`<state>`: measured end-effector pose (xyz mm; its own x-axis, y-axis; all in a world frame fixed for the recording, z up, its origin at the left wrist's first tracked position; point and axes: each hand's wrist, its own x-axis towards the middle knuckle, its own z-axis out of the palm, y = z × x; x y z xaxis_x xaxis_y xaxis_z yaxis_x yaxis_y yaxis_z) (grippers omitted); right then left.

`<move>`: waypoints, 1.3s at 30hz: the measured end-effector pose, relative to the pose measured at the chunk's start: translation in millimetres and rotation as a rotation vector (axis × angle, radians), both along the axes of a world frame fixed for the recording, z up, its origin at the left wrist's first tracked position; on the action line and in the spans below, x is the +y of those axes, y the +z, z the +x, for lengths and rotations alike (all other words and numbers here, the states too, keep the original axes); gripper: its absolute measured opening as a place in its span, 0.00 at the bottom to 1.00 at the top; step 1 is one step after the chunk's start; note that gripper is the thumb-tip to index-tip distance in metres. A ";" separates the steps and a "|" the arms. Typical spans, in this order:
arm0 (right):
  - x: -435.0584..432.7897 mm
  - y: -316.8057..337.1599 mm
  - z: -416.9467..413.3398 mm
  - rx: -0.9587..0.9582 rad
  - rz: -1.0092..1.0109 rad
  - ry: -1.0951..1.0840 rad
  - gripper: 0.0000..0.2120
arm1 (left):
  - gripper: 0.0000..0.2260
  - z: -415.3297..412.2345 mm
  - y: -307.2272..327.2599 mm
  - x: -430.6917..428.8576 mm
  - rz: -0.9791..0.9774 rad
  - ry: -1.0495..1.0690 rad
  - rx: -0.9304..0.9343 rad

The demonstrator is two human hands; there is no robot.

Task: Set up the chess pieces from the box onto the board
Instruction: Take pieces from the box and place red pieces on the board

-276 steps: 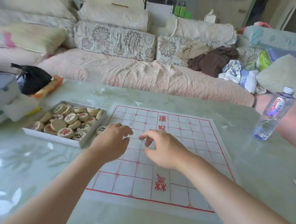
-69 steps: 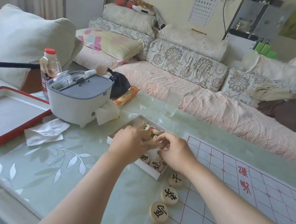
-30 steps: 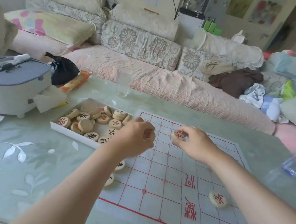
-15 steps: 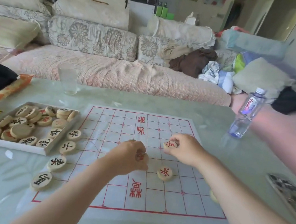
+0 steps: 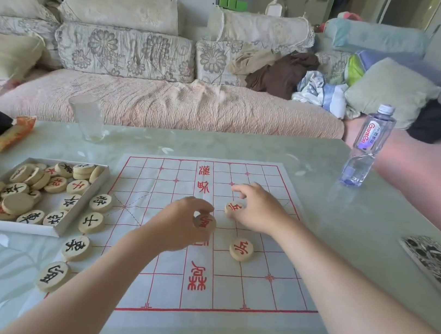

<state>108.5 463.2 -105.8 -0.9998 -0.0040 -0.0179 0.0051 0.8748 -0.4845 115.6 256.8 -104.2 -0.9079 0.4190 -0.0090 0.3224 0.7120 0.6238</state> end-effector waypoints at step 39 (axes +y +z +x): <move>146.9 15.2 -1.6 0.077 -0.362 -0.090 0.19 | 0.09 -46.5 11.1 188.7 0.412 0.204 -0.249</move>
<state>106.9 610.1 -90.6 -0.9948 0.0917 0.0442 0.0255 0.6449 -0.7639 69.1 445.5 -93.1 -0.9628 0.2482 -0.1071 0.0086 0.4242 0.9055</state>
